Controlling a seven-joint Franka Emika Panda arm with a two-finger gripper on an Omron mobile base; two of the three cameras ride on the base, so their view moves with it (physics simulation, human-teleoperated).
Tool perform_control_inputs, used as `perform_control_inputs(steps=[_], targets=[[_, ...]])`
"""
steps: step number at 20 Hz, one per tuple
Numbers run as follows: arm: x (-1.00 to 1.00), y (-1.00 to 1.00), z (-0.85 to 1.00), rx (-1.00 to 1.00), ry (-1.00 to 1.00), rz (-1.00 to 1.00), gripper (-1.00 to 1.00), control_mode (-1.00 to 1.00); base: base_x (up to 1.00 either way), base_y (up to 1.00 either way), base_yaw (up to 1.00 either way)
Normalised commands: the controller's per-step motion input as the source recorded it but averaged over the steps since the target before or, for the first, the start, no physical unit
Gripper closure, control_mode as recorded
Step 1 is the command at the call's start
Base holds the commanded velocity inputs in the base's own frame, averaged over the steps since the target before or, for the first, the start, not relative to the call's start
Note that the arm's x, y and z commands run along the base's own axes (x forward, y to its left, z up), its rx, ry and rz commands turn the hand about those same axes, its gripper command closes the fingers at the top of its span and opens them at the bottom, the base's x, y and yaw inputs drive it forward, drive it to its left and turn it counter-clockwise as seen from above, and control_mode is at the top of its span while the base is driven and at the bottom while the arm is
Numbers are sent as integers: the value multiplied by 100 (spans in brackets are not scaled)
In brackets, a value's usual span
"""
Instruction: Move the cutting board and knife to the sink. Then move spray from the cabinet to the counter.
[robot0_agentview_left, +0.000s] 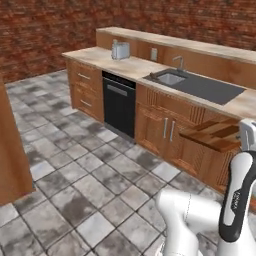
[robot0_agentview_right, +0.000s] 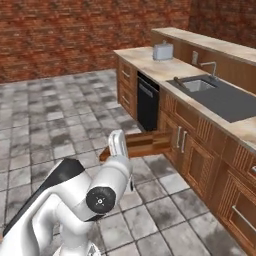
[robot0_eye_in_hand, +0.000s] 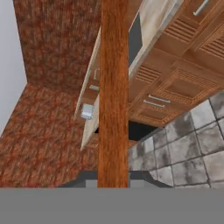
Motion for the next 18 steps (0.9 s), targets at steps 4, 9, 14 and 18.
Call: perform_control_inputs(steps=[4,9,14,18], targets=[[0,0,0,0,0,0,100,100,100,43,-48],[0,0,0,0,0,0,100,100,100,64,-35],[0,0,0,0,0,0,100,100,100,36,-23],[0,0,0,0,0,0,100,100,77,2,-26]])
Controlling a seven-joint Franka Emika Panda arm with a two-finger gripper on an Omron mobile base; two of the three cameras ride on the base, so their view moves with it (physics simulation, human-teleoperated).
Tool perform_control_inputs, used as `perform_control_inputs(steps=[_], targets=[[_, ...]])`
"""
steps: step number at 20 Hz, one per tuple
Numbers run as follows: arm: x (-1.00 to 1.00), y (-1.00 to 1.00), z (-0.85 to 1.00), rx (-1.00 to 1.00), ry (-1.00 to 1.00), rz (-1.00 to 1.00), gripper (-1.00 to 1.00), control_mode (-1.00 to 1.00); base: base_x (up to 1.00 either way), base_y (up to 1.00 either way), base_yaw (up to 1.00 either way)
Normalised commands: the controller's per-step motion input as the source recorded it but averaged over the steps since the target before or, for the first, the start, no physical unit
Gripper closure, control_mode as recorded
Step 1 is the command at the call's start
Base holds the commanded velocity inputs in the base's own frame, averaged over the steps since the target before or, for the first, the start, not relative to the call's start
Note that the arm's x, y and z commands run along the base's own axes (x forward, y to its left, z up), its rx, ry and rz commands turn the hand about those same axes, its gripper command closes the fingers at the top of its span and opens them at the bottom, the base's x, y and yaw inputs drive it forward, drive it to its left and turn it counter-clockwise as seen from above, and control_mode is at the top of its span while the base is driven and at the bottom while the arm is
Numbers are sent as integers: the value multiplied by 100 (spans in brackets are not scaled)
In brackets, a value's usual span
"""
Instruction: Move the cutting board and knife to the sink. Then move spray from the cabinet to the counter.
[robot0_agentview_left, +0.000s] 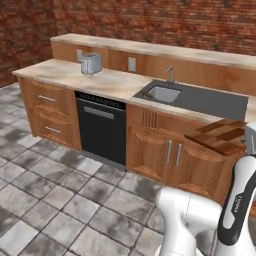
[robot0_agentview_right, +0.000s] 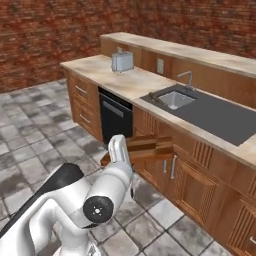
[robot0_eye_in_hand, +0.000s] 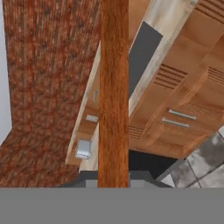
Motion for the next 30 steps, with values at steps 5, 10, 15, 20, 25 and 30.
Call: perform_control_inputs(steps=[5,10,15,20,25,30], targets=[[0,0,0,0,0,0,100,100,70,6,-37],[0,0,0,0,0,0,100,100,63,9,-42],[0,0,0,0,0,0,100,100,76,48,-32],[0,0,0,0,0,0,100,100,97,57,-22],[0,0,0,0,0,0,100,100,100,42,-17],[0,0,0,0,0,0,100,100,100,18,-22]])
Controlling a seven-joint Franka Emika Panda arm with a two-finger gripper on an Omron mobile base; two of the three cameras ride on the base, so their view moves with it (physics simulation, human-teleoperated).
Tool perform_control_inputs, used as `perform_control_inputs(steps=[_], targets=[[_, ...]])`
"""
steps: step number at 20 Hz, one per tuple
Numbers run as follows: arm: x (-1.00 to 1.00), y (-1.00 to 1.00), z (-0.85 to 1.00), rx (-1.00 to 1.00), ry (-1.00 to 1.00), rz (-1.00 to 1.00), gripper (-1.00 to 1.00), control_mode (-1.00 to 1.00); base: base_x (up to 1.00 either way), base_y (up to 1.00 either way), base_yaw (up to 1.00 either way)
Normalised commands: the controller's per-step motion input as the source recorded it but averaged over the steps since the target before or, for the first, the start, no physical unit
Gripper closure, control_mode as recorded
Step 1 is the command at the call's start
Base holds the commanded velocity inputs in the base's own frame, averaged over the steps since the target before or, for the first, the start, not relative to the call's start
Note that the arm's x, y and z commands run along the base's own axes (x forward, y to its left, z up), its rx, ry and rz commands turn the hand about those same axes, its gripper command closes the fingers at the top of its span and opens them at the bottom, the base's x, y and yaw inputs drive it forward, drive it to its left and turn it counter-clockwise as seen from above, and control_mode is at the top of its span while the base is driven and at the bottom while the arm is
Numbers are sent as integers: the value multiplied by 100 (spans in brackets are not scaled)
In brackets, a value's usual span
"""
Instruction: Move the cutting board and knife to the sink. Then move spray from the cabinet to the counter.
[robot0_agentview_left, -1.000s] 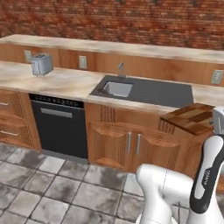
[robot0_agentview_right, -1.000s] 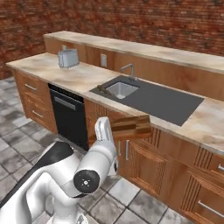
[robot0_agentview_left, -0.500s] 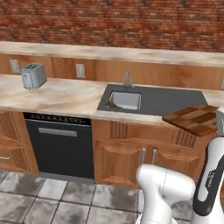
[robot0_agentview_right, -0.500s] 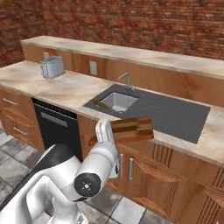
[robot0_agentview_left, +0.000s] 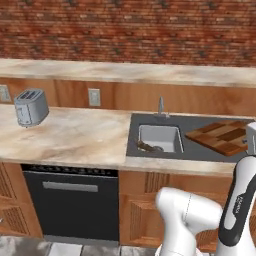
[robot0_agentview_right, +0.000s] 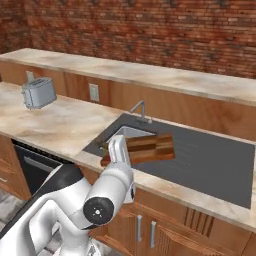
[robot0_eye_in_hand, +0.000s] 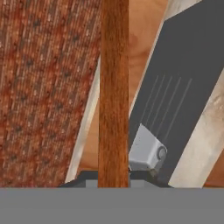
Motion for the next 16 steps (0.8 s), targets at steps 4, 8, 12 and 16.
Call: perform_control_inputs(steps=[4,8,12,16], targets=[[0,0,0,0,0,0,100,100,89,0,-30],[0,0,0,0,0,0,100,100,47,0,-10],[0,0,0,0,0,0,100,100,40,0,-3],[0,0,0,0,0,0,100,100,81,10,-10]])
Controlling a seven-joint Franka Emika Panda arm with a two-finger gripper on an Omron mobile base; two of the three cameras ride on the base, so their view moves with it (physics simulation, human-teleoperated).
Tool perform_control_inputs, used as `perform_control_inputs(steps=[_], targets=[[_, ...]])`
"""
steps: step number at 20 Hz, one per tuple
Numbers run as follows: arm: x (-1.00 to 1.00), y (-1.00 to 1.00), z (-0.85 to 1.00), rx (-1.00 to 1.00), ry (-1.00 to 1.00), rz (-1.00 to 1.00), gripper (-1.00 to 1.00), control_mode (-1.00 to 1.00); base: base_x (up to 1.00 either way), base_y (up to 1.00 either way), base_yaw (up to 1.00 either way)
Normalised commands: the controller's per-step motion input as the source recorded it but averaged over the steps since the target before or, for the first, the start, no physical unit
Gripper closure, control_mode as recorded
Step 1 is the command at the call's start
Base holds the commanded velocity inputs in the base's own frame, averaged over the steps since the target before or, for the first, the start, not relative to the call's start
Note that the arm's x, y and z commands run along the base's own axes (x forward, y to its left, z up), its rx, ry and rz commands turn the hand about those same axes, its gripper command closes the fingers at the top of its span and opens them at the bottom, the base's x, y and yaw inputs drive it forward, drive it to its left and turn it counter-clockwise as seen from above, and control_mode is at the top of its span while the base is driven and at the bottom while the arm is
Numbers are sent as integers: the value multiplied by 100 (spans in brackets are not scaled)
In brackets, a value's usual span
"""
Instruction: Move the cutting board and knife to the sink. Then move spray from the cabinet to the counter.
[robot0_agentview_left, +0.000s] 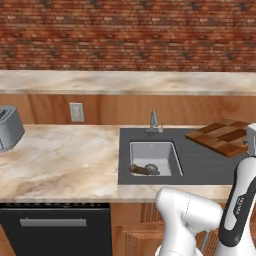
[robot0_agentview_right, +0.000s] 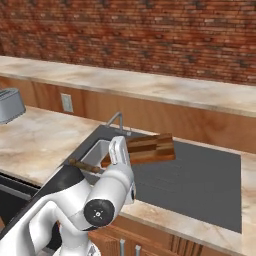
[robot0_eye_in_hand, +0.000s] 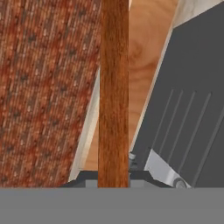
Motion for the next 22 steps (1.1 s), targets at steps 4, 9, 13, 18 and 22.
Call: perform_control_inputs(steps=[4,9,13,18,22], targets=[[0,0,0,0,0,0,100,100,74,16,-12],[0,0,0,0,0,0,100,100,65,26,-15],[0,0,0,0,0,0,100,100,76,49,-24],[0,0,0,0,0,0,100,100,57,28,-17],[9,0,0,0,5,0,100,-100,20,3,-4]])
